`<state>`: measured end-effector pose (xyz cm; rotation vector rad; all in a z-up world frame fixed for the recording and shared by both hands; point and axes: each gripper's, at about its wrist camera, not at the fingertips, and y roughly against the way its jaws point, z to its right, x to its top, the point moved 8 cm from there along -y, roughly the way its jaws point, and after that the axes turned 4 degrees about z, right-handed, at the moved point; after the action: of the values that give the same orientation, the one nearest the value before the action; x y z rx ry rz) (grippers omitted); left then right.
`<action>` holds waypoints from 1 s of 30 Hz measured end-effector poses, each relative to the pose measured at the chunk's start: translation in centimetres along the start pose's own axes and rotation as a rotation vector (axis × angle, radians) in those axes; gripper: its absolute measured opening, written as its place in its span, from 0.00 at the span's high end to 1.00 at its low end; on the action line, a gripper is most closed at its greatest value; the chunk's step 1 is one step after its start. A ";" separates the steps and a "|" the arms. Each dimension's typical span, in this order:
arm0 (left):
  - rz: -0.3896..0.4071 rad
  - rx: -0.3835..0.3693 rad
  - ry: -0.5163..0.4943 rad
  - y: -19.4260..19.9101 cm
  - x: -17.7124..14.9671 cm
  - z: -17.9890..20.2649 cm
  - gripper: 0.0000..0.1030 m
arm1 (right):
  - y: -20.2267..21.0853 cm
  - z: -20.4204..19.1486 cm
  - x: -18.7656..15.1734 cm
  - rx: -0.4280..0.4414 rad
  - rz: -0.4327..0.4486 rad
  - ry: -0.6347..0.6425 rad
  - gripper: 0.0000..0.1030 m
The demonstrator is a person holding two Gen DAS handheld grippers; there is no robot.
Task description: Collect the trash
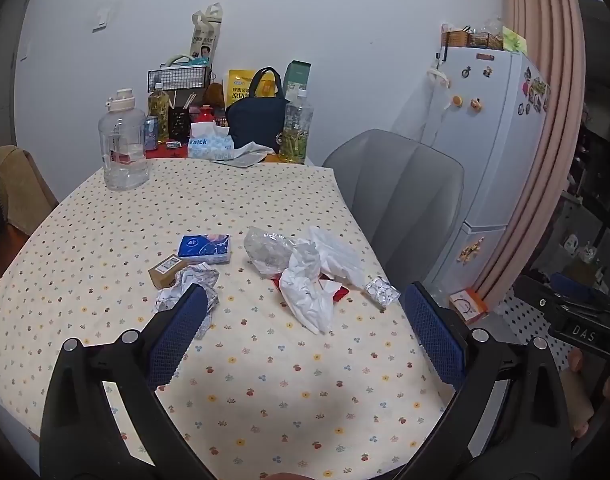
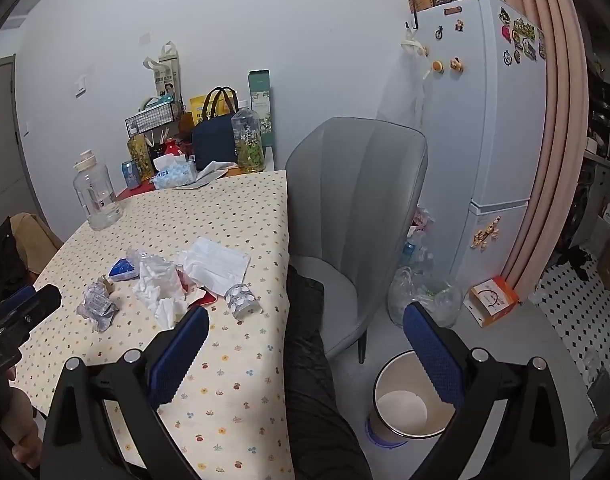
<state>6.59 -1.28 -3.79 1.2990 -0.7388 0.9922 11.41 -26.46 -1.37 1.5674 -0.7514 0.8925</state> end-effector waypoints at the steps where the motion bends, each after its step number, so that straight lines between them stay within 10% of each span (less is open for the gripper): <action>1: 0.000 0.000 -0.001 0.0 0.0 0.1 0.05 | 0.0 0.0 0.0 0.001 -0.002 -0.001 0.07; 30: 0.017 -0.013 0.009 0.7 0.1 -0.1 0.05 | -0.5 -0.5 -0.6 0.000 -0.008 0.001 0.07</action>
<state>5.96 -1.15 -3.40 1.2776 -0.7492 1.0046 11.45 -25.83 -2.07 1.5691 -0.7443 0.8874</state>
